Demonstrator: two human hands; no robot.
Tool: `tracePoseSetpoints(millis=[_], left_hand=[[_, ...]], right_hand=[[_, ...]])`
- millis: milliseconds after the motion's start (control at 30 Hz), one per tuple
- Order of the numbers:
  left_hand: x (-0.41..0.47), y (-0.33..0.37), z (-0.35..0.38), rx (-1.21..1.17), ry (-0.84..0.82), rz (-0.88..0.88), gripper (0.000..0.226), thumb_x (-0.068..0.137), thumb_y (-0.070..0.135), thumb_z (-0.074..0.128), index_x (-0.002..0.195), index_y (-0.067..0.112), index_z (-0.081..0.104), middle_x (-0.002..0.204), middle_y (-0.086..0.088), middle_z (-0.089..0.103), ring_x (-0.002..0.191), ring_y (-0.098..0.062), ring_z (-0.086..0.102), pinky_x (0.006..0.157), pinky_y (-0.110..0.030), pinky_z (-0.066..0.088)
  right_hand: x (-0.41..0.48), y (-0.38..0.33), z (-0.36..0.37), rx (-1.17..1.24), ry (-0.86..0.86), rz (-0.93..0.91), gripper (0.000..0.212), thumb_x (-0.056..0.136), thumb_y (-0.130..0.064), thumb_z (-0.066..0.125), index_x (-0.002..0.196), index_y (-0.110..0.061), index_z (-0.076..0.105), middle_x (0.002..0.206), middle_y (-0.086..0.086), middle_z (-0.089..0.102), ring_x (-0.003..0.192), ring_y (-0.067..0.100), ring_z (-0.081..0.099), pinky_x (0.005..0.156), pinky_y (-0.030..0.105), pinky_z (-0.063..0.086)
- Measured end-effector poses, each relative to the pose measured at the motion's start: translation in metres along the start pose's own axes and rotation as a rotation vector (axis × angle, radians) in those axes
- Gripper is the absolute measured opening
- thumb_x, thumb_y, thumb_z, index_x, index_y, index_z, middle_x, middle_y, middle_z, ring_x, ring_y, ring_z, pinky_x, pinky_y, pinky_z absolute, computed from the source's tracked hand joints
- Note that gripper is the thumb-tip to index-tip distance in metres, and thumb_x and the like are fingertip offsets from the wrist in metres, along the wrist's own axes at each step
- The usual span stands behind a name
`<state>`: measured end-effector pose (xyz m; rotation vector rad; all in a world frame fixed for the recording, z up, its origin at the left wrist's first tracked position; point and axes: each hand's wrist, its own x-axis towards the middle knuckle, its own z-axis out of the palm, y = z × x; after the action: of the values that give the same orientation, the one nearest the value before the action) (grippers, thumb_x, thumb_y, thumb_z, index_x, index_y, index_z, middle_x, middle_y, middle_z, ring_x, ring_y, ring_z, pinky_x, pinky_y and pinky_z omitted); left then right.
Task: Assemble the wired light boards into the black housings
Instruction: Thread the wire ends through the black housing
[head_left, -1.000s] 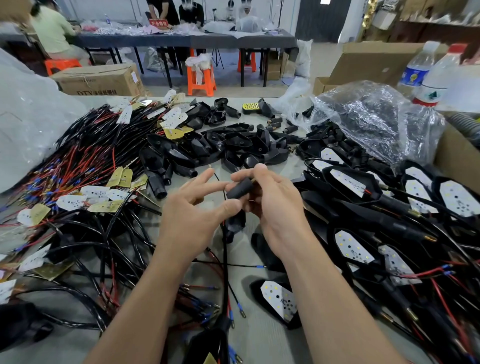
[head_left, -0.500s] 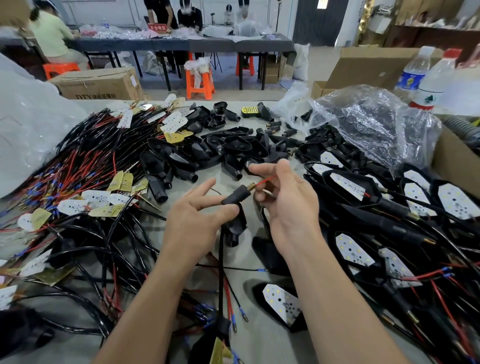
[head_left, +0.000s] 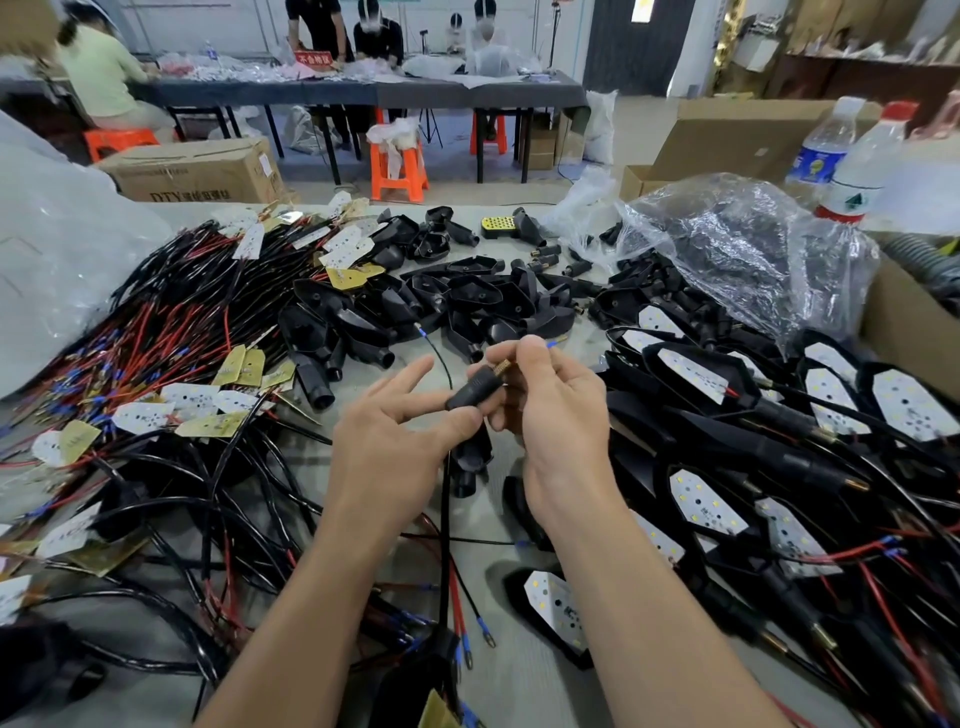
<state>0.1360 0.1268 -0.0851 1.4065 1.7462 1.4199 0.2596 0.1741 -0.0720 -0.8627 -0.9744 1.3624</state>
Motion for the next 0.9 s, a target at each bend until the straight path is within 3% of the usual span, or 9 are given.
tracePoseSetpoints(millis=[100, 200, 300, 400, 467, 567, 667, 767, 900], left_hand=[[-0.002, -0.002, 0.001, -0.010, 0.069, 0.005, 0.031, 0.064, 0.059, 0.077, 0.095, 0.061, 0.075, 0.144, 0.029, 0.054, 0.137, 0.008, 0.041, 0.112, -0.028, 0.033], [0.001, -0.001, -0.002, -0.230, 0.073, -0.102, 0.043, 0.070, 0.062, 0.076, 0.111, 0.047, 0.076, 0.128, 0.023, 0.069, 0.116, 0.008, 0.063, 0.093, -0.020, 0.049], [0.003, 0.003, -0.005, -0.424, -0.150, -0.323, 0.041, 0.091, 0.058, 0.060, 0.112, 0.027, 0.077, 0.107, 0.003, 0.080, 0.095, -0.008, 0.075, 0.075, -0.024, 0.055], [0.001, 0.003, -0.005, -0.473, -0.288, -0.299, 0.025, 0.090, 0.035, 0.072, 0.109, 0.020, 0.080, 0.099, -0.008, 0.079, 0.082, -0.014, 0.074, 0.064, -0.025, 0.057], [0.001, 0.004, -0.003, -0.487, -0.270, -0.285, 0.019, 0.088, 0.014, 0.076, 0.106, 0.016, 0.081, 0.089, -0.010, 0.078, 0.069, -0.014, 0.071, 0.061, -0.022, 0.056], [0.002, 0.005, -0.002, -0.507, -0.154, -0.336, 0.017, 0.080, 0.003, 0.079, 0.096, 0.010, 0.080, 0.079, -0.012, 0.077, 0.061, -0.013, 0.069, 0.056, -0.020, 0.055], [0.002, 0.007, -0.003, -0.491, -0.093, -0.350, 0.012, 0.081, 0.002, 0.079, 0.089, 0.008, 0.074, 0.075, -0.011, 0.076, 0.058, -0.014, 0.069, 0.054, -0.021, 0.055], [0.001, 0.007, -0.004, -0.506, -0.055, -0.330, 0.019, 0.082, 0.001, 0.079, 0.079, 0.011, 0.064, 0.070, -0.009, 0.073, 0.056, -0.014, 0.068, 0.054, -0.021, 0.056], [0.002, 0.008, -0.005, -0.444, 0.094, -0.244, 0.019, 0.090, 0.010, 0.075, 0.071, 0.013, 0.071, 0.075, -0.005, 0.074, 0.069, -0.015, 0.070, 0.064, -0.020, 0.058]], right_hand=[[0.004, 0.002, -0.003, -0.006, 0.056, -0.020, 0.040, 0.107, -0.015, 0.048, 0.073, -0.009, 0.069, 0.062, 0.024, 0.061, 0.047, 0.022, 0.050, 0.044, 0.027, 0.040], [0.006, 0.001, -0.006, -0.020, 0.082, -0.012, 0.040, 0.106, -0.013, 0.048, 0.071, -0.010, 0.067, 0.050, 0.010, 0.057, 0.042, 0.020, 0.048, 0.039, 0.025, 0.038], [0.005, 0.003, -0.006, -0.099, 0.077, -0.020, 0.043, 0.103, -0.016, 0.051, 0.063, -0.017, 0.068, 0.048, 0.010, 0.054, 0.041, 0.020, 0.046, 0.039, 0.024, 0.036], [0.004, 0.006, -0.004, -0.262, 0.099, -0.092, 0.038, 0.099, -0.020, 0.055, 0.064, -0.016, 0.069, 0.052, 0.005, 0.059, 0.047, 0.018, 0.051, 0.050, 0.028, 0.041], [0.003, 0.007, -0.004, -0.316, 0.141, -0.123, 0.035, 0.098, -0.024, 0.056, 0.067, -0.017, 0.069, 0.052, 0.004, 0.060, 0.049, 0.018, 0.051, 0.053, 0.032, 0.041], [0.001, 0.009, 0.000, -0.056, 0.168, -0.002, 0.038, 0.103, -0.022, 0.053, 0.069, -0.013, 0.067, 0.051, 0.009, 0.057, 0.043, 0.019, 0.047, 0.044, 0.028, 0.037], [0.001, 0.010, 0.001, -0.015, 0.015, 0.107, 0.031, 0.102, -0.022, 0.056, 0.080, -0.004, 0.068, 0.054, 0.007, 0.056, 0.045, 0.016, 0.045, 0.041, 0.023, 0.036], [0.002, 0.010, -0.002, -0.141, -0.147, 0.121, 0.019, 0.096, -0.013, 0.061, 0.084, -0.012, 0.075, 0.063, 0.007, 0.059, 0.051, 0.014, 0.048, 0.046, 0.023, 0.040], [0.004, 0.013, -0.003, -0.136, -0.087, 0.105, 0.027, 0.099, -0.011, 0.057, 0.080, -0.015, 0.077, 0.054, 0.005, 0.056, 0.047, 0.015, 0.045, 0.045, 0.025, 0.035]])
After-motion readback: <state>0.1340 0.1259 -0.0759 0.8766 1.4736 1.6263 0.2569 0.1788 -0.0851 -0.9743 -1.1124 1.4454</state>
